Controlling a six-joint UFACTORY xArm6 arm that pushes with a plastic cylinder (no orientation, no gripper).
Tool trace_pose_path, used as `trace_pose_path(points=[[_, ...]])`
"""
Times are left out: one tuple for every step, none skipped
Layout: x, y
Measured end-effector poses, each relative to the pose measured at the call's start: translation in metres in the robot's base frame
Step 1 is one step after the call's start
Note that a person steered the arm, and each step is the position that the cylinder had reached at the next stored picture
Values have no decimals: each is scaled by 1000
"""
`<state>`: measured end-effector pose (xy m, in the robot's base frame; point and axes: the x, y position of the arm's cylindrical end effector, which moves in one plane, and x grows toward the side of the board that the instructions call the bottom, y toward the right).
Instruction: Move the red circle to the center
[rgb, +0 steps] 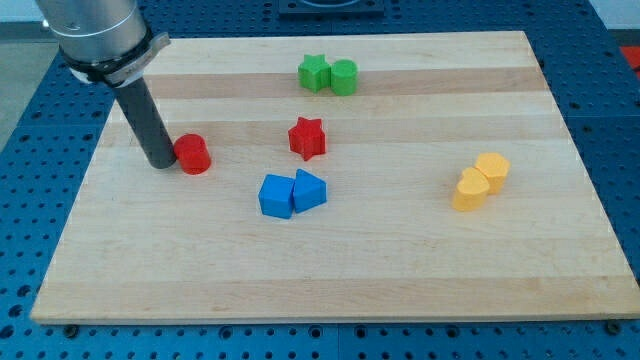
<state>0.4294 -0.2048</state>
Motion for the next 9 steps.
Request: trace_pose_path(points=[[0,11],[0,32],[0,52],[0,76],[0,95],[0,111],[3,99],[18,61],[35,21]])
